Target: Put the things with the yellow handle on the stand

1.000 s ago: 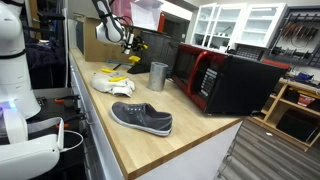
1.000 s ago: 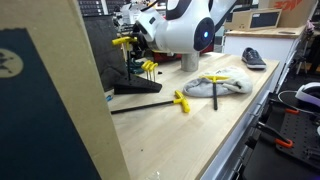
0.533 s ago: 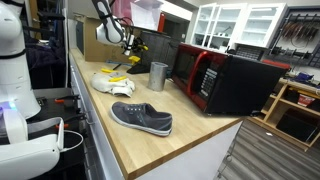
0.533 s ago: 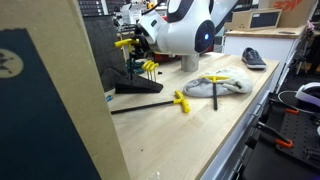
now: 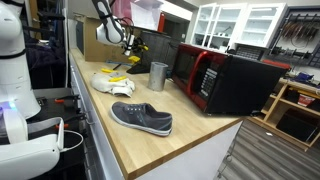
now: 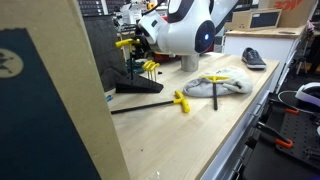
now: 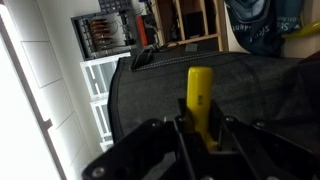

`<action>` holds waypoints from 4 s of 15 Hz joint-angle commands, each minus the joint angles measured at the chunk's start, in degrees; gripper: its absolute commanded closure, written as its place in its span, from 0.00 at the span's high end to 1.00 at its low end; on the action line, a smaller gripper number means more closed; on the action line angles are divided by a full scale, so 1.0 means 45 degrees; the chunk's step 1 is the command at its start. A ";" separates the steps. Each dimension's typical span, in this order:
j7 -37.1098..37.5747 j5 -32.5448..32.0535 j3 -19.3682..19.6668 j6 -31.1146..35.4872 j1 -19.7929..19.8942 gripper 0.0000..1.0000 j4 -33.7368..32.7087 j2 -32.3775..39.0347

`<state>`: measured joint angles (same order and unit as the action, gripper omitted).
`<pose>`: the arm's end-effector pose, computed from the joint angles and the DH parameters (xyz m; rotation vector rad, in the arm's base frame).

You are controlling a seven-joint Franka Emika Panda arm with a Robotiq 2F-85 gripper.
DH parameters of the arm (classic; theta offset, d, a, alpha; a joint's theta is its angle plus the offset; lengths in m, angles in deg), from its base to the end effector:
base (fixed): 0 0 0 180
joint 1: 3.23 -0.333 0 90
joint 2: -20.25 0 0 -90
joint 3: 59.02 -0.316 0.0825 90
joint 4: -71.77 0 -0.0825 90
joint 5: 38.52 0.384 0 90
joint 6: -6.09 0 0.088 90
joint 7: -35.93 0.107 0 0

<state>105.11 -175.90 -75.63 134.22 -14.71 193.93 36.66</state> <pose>0.5323 0.2569 0.2978 1.4620 1.1291 1.2226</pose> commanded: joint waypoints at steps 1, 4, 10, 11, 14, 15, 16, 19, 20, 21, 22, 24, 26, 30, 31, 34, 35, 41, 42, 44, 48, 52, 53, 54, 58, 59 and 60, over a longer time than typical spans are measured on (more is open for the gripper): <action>0.0006 -0.0178 0.0002 -0.0175 0.0010 0.48 0.0162 -0.0130; 0.0092 -0.0175 -0.0013 -0.0022 0.0047 0.69 0.0204 -0.0221; 0.0153 0.0212 -0.0072 0.1233 0.0238 1.00 0.0103 -0.0485; 0.0180 0.0285 -0.0077 0.1665 0.0295 1.00 0.0043 -0.0504; 0.0281 0.0420 -0.0079 0.3244 0.0513 1.00 -0.0229 -0.0585; 0.0209 0.0507 -0.0060 0.3707 0.0580 1.00 -0.0318 -0.0638; 0.0147 0.0620 -0.0044 0.4080 0.0639 1.00 -0.0395 -0.0725; 0.0221 0.0792 -0.0005 0.4729 0.0799 1.00 -0.0570 -0.0949; 0.0148 0.0977 0.0021 0.4914 0.0841 1.00 -0.0652 -0.1021; 0.0135 0.1118 0.0036 0.5092 0.0873 1.00 -0.0736 -0.1043; 0.0108 0.1317 0.0052 0.5260 0.0905 1.00 -0.0801 -0.1075; 0.0034 0.1758 0.0076 0.5543 0.0929 1.00 -0.0940 -0.1037; -0.0136 0.2448 0.0117 0.5979 0.0979 1.00 -0.1076 -0.0938; -0.0106 0.3627 0.0073 0.6994 0.1214 1.00 -0.1197 -0.0977; -0.0185 0.4023 0.0091 0.7133 0.1253 1.00 -0.1212 -0.0984; -0.0523 0.5277 0.0112 0.7270 0.1386 1.00 -0.1204 -0.1023; -0.0582 0.5598 0.0104 0.7250 0.1420 1.00 -0.1207 -0.0975; -0.1010 0.6990 0.0000 0.6950 0.1373 1.00 -0.1303 -0.0518; -0.0950 0.7008 -0.0009 0.6898 0.1364 1.00 -0.1376 -0.0405; -0.0939 0.7011 0.0003 0.6801 0.1355 1.00 -0.1492 -0.0311; -0.0925 0.6871 0.0008 0.6638 0.1332 1.00 -0.1683 -0.0204; -0.0899 0.6485 -0.0054 0.6571 0.1231 1.00 -0.2042 -0.0043; -0.0885 0.6300 -0.0077 0.6592 0.1190 1.00 -0.2158 0.0023; -0.0870 0.6069 -0.0095 0.6590 0.1123 1.00 -0.2295 0.0113; -0.0730 0.5170 -0.0140 0.6629 0.0914 1.00 -0.2766 0.0394; -0.0763 0.5036 -0.0132 0.6674 0.0898 1.00 -0.2798 0.0384; -0.0758 0.4826 -0.0113 0.6679 0.0879 1.00 -0.2760 0.0285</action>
<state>102.38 -151.47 -76.11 164.56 -10.42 182.98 37.69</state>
